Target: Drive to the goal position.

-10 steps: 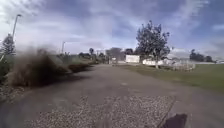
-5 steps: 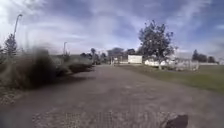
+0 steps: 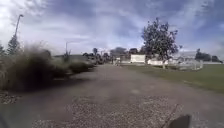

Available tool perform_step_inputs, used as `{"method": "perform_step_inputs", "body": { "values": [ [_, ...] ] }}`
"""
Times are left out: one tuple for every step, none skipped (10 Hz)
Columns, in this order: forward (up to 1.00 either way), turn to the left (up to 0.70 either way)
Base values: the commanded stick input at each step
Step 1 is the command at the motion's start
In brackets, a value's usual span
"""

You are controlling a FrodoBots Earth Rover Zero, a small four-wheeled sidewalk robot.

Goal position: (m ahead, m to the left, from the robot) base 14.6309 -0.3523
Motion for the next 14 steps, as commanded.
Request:
{"method": "perform_step_inputs", "body": {
  "values": [
    [0.70,0.00],
    [0.70,0.00],
    [0.70,0.00],
    [0.70,0.00],
    [0.70,0.00],
    [0.70,0.00],
    [0.70,0.00],
    [0.70,0.00],
    [0.70,0.00],
    [0.70,0.00],
    [0.70,-0.17],
    [0.70,-0.28],
    [0.70,-0.33],
    [0.70,-0.32]
  ]
}}
